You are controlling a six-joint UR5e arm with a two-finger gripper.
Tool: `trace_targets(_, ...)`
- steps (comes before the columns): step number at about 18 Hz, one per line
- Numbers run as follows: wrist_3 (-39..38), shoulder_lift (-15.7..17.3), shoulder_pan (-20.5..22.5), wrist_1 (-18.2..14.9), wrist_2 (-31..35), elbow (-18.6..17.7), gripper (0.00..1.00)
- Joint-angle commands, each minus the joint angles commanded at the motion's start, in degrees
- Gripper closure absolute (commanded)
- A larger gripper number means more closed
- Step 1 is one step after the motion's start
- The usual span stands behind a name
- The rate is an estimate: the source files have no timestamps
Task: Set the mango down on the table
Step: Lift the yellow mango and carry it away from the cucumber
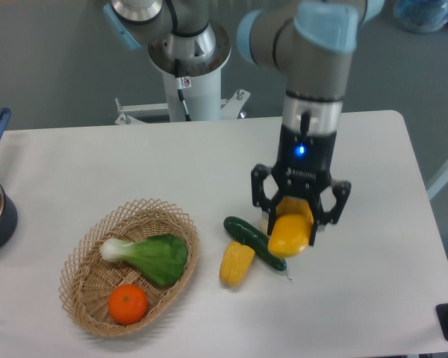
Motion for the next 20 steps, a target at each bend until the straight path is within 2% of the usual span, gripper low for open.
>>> trace_targets(2,0.27,-1.85,0.00,0.09,2.72,0.70,0.53)
trace_targets(5,5.26,-4.31,-0.09,0.09,3.35,1.76,0.53)
trace_targets(9,15.81,-5.19,3.25,0.09,3.27,0.71,0.53)
trace_targets(14,22.41,-5.55,6.06,0.09,3.18,-0.44,0.53)
trace_targets(18,27.95,-7.56,8.17,0.09,3.00,-0.35,0.53)
trace_targets(20,29.19,-7.57,8.96,0.09,2.91,-0.35,0.53)
